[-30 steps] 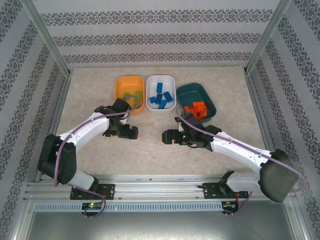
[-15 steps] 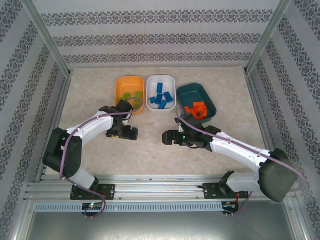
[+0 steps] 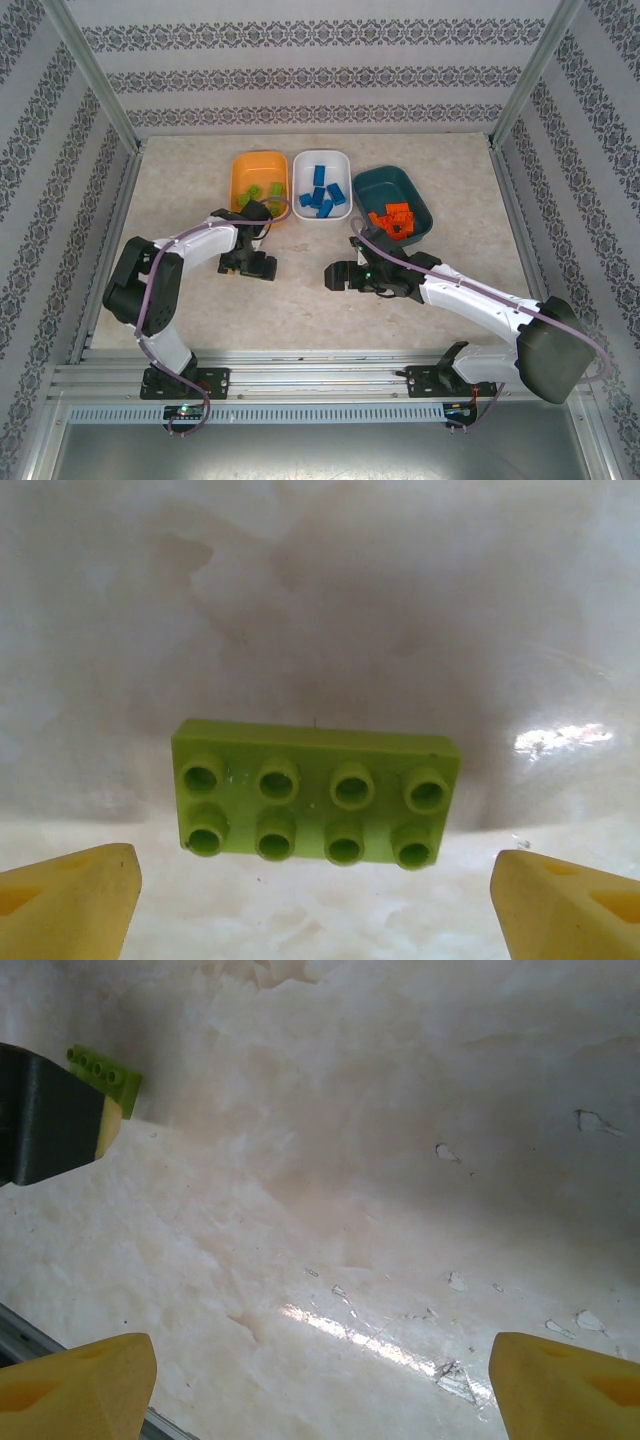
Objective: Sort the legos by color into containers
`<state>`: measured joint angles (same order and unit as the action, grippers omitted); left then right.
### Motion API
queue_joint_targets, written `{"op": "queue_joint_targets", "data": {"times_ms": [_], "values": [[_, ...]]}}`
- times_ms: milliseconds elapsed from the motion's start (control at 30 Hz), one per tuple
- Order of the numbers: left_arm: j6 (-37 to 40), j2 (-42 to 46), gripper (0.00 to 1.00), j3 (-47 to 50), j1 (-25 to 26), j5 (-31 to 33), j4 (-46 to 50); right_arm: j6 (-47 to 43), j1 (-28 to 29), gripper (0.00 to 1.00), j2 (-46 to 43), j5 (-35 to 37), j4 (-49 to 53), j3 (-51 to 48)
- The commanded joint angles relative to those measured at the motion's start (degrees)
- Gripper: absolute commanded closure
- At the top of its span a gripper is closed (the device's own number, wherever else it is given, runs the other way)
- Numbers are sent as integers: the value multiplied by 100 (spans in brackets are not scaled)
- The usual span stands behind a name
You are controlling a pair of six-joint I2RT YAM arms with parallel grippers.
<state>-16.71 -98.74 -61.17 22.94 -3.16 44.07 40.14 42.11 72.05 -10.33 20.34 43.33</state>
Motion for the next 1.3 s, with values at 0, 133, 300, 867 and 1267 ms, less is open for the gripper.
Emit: {"op": "queue_joint_targets", "data": {"times_ms": [0,133,300,867,1267], "values": [[158,-185,10,-192,71,221,-40,-4,-62,13,-5,15,-9,-88],[212,-358,12,-257,71,289,-31,-2,-91,13,-11,19,-6,-106],[230,-470,17,-258,71,220,-100,11,-96,13,17,13,-37,-114],[247,-429,36,-212,75,193,-57,29,-90,13,-37,13,-12,-114],[-72,486,37,-204,53,-368,-153,14,-95,13,33,-6,-12,-62]]}}
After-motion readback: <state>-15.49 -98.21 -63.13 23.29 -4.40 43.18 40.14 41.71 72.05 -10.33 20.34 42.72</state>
